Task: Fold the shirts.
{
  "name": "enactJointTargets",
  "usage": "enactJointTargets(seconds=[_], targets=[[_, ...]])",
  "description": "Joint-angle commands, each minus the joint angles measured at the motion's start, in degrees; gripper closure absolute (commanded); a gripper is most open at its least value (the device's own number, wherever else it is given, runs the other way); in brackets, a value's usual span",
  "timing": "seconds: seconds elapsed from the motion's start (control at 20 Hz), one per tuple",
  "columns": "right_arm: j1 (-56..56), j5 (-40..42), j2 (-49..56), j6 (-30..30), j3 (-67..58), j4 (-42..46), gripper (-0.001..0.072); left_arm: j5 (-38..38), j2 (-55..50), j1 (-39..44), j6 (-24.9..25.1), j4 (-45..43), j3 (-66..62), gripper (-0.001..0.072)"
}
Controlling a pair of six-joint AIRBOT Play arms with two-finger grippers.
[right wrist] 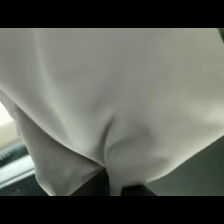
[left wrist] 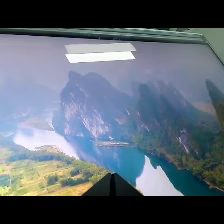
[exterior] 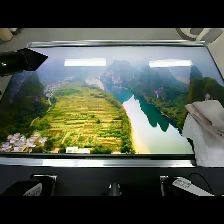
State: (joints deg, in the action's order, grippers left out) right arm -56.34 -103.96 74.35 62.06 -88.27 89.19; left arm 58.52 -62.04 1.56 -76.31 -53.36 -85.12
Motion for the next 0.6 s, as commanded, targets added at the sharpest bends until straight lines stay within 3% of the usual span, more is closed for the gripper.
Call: enactJointTargets(seconds=[0.0, 0.05, 0.1, 0.2, 0.25, 0.3, 0.4, 0.55], targets=[[0.02, 3.45, -2.1, 1.99, 13.27, 4.24, 0.0685, -0.02, 0.02, 0.04, 0.07, -0.02, 0.0, 0.0678], [0.02, 5.57, -2.21, 2.71, 16.35, 2.62, 0.0684, -0.02, 0.02, 0.04, 0.07, -0.02, 0.0, 0.0678], [0.02, 7.52, -2.21, 2.95, 18.82, 1.42, 0.0637, -0.02, 0.04, 0.07, 0.04, 0.0, 0.0, 0.0678], [0.02, 10.01, -2.23, 1.25, 20.09, 0.61, 0.0125, -0.04, 0.02, 0.07, 0.04, 0.0, 0.0, 0.0678], [0.02, 11.15, -2.27, -3.61, 19.02, 1.01, 0.0005, -0.07, 0.02, 0.02, 0.02, 0.0, -0.02, 0.0678], [0.02, 11.26, -2.27, -7.19, 16.35, 2.75, 0.0007, -0.07, 0.02, 0.07, -0.15, 0.02, -0.02, 0.0678], [0.07, 16.7, -2.27, -7.63, 8.0, 5.6, 0.0008, -0.07, 0.0, 0.37, -0.15, 0.02, -0.02, 0.0678], [3.37, 29.35, -2.34, -9.44, -5.95, -0.02, 0.0027, -1.6, -0.83, 2.19, -0.63, -4.76, -0.39, 0.0681]])
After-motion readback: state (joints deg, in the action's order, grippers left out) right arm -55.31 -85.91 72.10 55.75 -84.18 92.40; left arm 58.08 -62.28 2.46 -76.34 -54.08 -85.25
